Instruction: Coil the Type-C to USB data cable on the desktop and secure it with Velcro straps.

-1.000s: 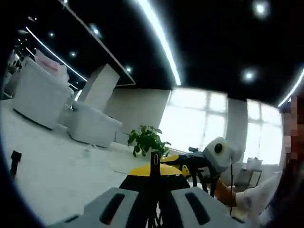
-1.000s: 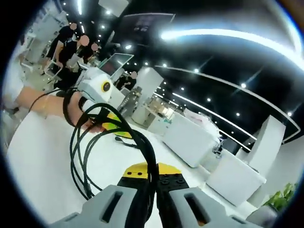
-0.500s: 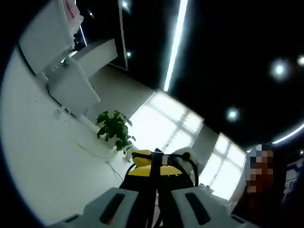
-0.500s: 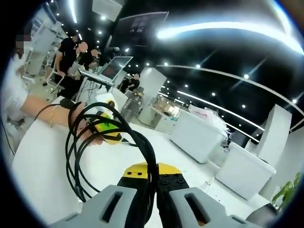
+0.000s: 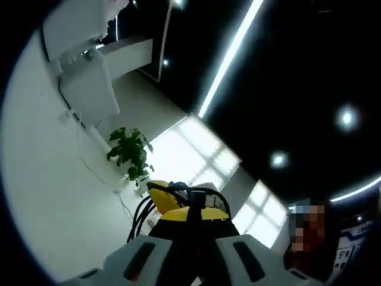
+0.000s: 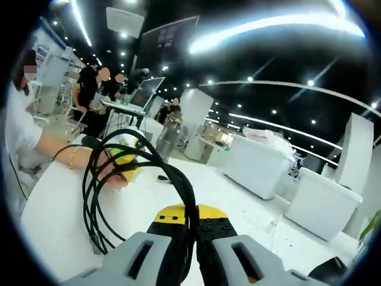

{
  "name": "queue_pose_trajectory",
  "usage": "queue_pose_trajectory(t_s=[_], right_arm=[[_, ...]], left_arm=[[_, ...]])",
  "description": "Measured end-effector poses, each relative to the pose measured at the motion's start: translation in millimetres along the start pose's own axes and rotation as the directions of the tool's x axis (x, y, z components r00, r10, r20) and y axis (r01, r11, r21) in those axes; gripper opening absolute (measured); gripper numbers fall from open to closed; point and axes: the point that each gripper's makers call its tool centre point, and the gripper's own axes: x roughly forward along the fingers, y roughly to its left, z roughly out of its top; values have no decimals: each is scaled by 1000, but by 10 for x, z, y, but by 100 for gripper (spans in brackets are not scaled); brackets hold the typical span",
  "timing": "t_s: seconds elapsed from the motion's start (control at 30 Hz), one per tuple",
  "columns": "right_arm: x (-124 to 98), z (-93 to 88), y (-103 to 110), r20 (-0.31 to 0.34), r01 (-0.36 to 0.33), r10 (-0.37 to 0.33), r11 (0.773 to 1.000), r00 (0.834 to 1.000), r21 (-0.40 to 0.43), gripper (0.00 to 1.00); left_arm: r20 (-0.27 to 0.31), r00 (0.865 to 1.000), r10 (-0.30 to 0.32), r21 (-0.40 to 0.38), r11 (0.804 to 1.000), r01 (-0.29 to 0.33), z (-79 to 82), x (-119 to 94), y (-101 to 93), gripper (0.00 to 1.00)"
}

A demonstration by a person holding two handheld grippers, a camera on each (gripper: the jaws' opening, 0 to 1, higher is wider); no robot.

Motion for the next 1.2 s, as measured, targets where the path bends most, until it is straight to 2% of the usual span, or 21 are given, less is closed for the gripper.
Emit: queue_pose_trajectory(t_s=[0.13, 0.23, 0.3, 0.4, 0.53, 0.6, 0.67, 0.7, 0.73, 0.77, 0.8, 0.83, 0.87, 0.93, 0.97, 1.0, 1.03, 1.1, 1.13, 1.17, 1.2], right_arm=[[18, -32, 4, 19, -46, 45, 996, 999, 82, 3], [33, -53, 5, 28, -68, 65, 992, 997, 107, 3], [46, -74, -3, 27, -74, 72, 990, 997, 123, 3], [56, -107, -17, 28, -82, 79, 985, 997, 151, 3], [53, -134, -26, 41, -104, 98, 972, 994, 211, 3], [42, -148, -60, 26, -76, 72, 978, 997, 196, 3], [7, -140, -110, 3, -34, 34, 983, 999, 181, 3], [-12, -124, -152, -8, 0, 1, 986, 1000, 167, 3], [-36, -78, -189, -13, 35, -33, 988, 999, 148, 3], [-45, -58, -218, -20, 57, -54, 989, 998, 134, 2], [-61, -17, -256, -23, 90, -88, 991, 996, 101, 2], [-78, 21, -296, -29, 127, -125, 990, 992, 58, 2], [-95, 45, -332, -47, 165, -165, 986, 985, 0, 2], [-124, 88, -370, -75, 223, -231, 970, 970, -98, 3], [-134, 110, -399, -84, 254, -268, 955, 960, -150, 3], [-134, 126, -407, -97, 266, -287, 945, 953, -188, 3], [-122, 145, -404, -108, 276, -303, 937, 947, -216, 3], [-46, 147, -331, -122, 246, -275, 947, 954, -209, 3], [-20, 139, -305, -131, 235, -264, 950, 956, -204, 3], [3, 132, -282, -138, 226, -256, 953, 957, -200, 3], [39, 111, -255, -149, 215, -247, 955, 957, -204, 3]], left_arm=[[-1, 1000, -8, -16, 1000, 8, -27, 10, 7, 10], [-13, 1000, -18, -13, 1000, 18, -74, 30, 11, 10], [1, 1000, -26, -63, 998, 26, -60, 36, 22, 10], [-9, 1000, -18, -58, 998, 17, -75, 33, 39, 10], [10, 1000, -19, -79, 997, 20, -38, 15, 53, 10], [21, 999, 36, -23, 999, -36, 27, -1, 134, 10], [60, 996, 62, 25, 998, -64, 162, -35, 146, 10], [84, 993, 80, 74, 993, -86, 245, -54, 146, 10], [130, 983, 126, 174, 974, -148, 382, -88, 166, 10], [170, 971, 166, 265, 942, -208, 488, -125, 176, 10], [227, 953, 199, 338, 902, -269, 618, -164, 171, 10], [252, 945, 209, 375, 879, -294, 679, -185, 146, 10], [269, 935, 232, 420, 845, -331, 734, -216, 111, 10], [321, 913, 253, 513, 764, -392, 867, -258, -10, 14], [339, 900, 273, 562, 709, -426, 919, -271, -58, 18], [344, 896, 282, 622, 646, -442, 949, -255, -118, 21], [325, 897, 300, 702, 559, -442, 918, -200, -180, 22], [285, 900, 331, 812, 415, -409, 811, -41, -212, 24], [267, 894, 359, 853, 344, -393, 751, 49, -184, 27], [248, 894, 373, 885, 288, -366, 681, 144, -170, 31], [221, 895, 387, 907, 255, -334, 604, 239, -146, 34]])
